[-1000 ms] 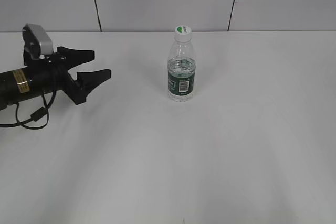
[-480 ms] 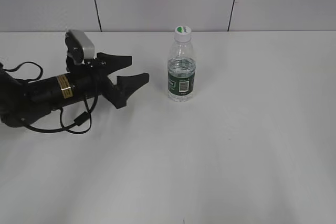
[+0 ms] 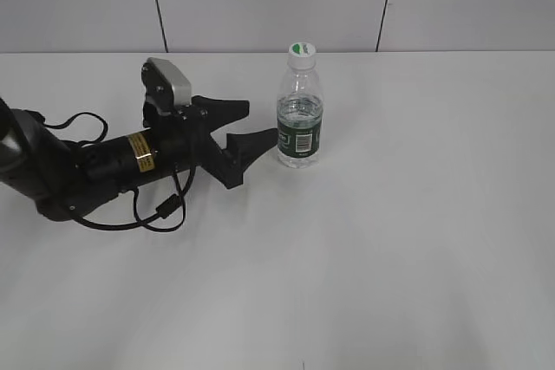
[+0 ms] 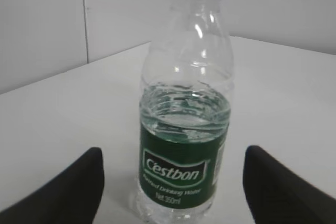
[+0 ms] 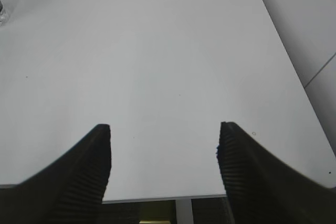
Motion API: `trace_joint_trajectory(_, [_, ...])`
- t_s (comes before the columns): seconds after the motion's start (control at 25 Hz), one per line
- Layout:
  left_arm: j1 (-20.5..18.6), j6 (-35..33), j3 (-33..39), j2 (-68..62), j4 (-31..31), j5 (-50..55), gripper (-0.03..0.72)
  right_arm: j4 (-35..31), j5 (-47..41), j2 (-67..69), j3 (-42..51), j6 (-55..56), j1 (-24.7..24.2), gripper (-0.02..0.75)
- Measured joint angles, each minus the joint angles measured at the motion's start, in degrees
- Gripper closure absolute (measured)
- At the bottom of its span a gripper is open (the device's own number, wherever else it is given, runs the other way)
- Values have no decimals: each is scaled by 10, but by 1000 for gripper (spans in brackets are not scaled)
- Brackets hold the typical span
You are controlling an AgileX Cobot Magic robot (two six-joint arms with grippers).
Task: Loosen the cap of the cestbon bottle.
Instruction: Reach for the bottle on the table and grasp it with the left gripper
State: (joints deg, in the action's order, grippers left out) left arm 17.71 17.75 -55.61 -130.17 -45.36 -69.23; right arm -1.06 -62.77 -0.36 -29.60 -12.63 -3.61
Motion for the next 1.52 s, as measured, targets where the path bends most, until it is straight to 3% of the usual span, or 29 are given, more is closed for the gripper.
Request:
trace_joint_trajectory(0.36, [6, 10, -5, -24, 3, 1, 168, 0, 0, 0, 0, 0, 0, 246])
trace_joint_trajectory(0.68, [15, 10, -5, -24, 83, 1, 140, 0, 0, 0, 0, 0, 0, 246])
trace_joint_trajectory(1.0, [29, 10, -5, -24, 79, 1, 91, 0, 0, 0, 0, 0, 0, 246])
trace_joint_trajectory(1.52, [50, 10, -13, -25, 76, 6, 95, 0, 0, 0, 0, 0, 0, 246])
